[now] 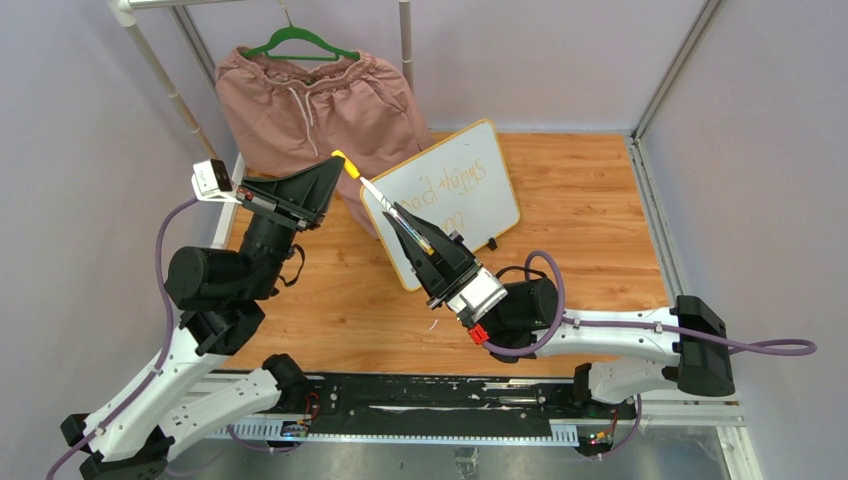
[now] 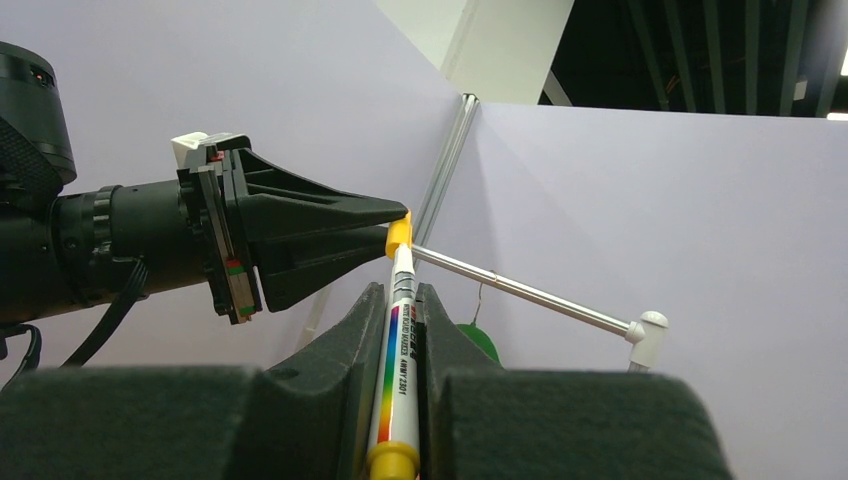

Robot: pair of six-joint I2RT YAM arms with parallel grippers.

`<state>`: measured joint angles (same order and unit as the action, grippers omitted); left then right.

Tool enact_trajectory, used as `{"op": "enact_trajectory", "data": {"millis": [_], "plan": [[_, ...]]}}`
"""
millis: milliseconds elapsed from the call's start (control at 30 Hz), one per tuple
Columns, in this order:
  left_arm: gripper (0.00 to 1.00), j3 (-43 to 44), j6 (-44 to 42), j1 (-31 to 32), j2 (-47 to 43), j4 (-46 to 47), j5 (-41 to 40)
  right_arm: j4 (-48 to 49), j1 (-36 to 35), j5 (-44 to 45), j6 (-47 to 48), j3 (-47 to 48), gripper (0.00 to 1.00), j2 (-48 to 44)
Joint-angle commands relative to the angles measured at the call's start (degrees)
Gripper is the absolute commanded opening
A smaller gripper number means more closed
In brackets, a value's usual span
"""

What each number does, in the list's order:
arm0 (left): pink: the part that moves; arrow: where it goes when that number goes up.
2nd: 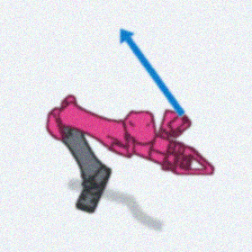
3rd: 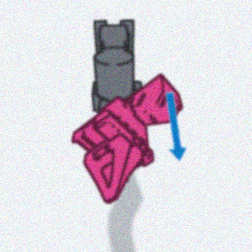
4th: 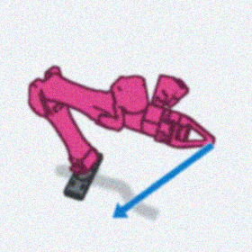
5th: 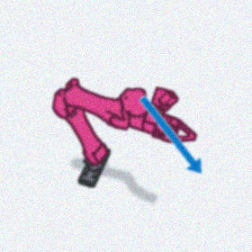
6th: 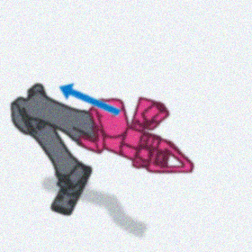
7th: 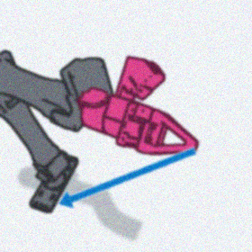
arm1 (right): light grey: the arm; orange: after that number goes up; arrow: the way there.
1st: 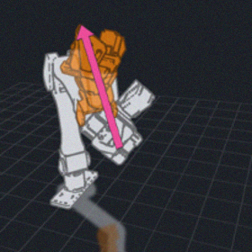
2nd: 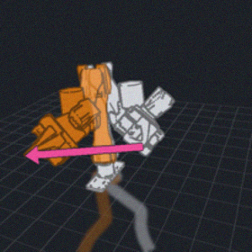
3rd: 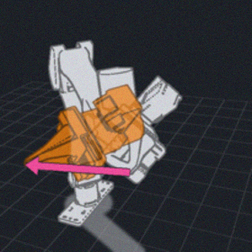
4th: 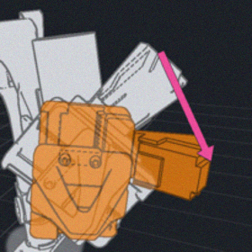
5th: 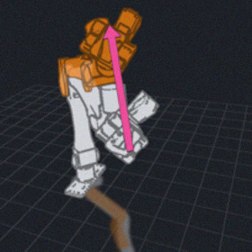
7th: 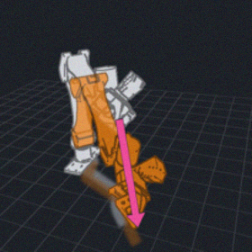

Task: Write a sentence on the whiteboard
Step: Close the whiteboard marker.

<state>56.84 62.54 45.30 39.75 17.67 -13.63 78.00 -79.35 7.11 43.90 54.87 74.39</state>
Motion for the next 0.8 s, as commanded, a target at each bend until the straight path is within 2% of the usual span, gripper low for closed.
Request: {"op": "enact_trajectory", "data": {"millis": [0, 767], "plan": [[0.00, 1.15, -0.86, 0.40, 0.00, 0.96, -1.14, 1.90, 0.44, -0.17, -1.18, 0.05, 0.00, -1.09], [0.00, 1.25, -1.58, 0.40, 0.51, 0.96, -2.06, 1.55, 0.45, -0.07, -1.56, -0.19, 0.00, -1.39]]}}
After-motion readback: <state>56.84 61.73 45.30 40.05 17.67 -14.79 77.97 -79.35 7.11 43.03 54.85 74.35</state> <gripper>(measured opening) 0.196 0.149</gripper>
